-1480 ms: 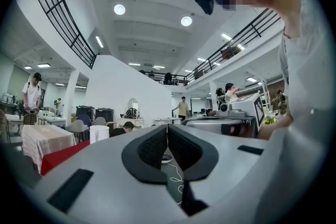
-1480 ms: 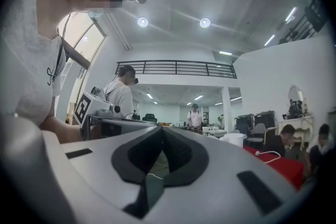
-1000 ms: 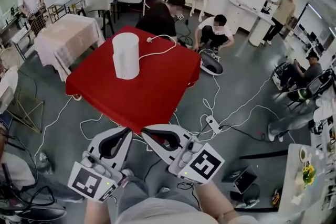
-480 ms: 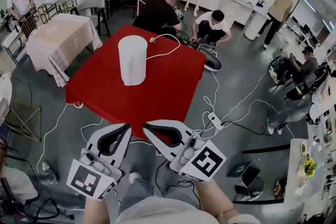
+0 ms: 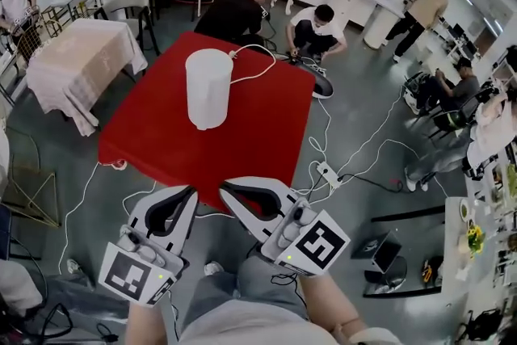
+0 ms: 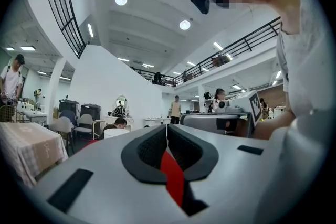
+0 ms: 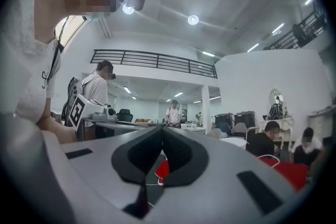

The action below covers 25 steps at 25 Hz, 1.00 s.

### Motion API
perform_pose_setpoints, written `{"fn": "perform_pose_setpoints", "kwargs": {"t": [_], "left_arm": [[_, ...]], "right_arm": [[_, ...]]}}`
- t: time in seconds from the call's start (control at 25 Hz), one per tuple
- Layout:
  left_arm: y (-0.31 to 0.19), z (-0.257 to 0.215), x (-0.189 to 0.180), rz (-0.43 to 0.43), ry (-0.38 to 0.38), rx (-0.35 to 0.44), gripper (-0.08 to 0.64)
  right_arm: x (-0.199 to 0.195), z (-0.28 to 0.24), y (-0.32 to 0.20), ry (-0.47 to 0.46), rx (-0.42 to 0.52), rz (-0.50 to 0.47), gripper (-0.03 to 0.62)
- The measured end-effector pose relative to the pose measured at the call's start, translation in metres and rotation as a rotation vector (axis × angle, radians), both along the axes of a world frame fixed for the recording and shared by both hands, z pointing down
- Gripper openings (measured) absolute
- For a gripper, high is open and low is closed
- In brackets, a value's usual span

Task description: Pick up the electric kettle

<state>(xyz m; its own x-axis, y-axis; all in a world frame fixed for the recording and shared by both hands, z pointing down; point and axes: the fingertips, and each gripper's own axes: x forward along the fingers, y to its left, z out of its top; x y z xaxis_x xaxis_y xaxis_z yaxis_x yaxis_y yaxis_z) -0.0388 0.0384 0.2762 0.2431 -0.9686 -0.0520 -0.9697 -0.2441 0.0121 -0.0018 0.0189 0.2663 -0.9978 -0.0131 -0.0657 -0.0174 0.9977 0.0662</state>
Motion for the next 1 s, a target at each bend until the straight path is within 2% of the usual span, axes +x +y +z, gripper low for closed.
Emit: {"fn": "perform_pose_setpoints", "kwargs": {"t": [0.24, 0.6, 1.0], "left_arm": [[-0.002, 0.005, -0.014, 0.003, 0.001, 0.002, 0.012], [-0.018, 0.008, -0.047, -0.036, -0.017, 0.001, 0.012], [-0.064, 0.014, -0.099, -0.061, -0.023, -0.018, 0.012]], "right_arm": [[-0.012, 0.006, -0.008, 0.002, -0.003, 0.024, 0.008], [-0.045, 0.006, -0.031, -0.015, 0.002, 0.0, 0.008], [-0.092, 0.011, -0.081, -0.008, 0.0, -0.008, 0.008]]}}
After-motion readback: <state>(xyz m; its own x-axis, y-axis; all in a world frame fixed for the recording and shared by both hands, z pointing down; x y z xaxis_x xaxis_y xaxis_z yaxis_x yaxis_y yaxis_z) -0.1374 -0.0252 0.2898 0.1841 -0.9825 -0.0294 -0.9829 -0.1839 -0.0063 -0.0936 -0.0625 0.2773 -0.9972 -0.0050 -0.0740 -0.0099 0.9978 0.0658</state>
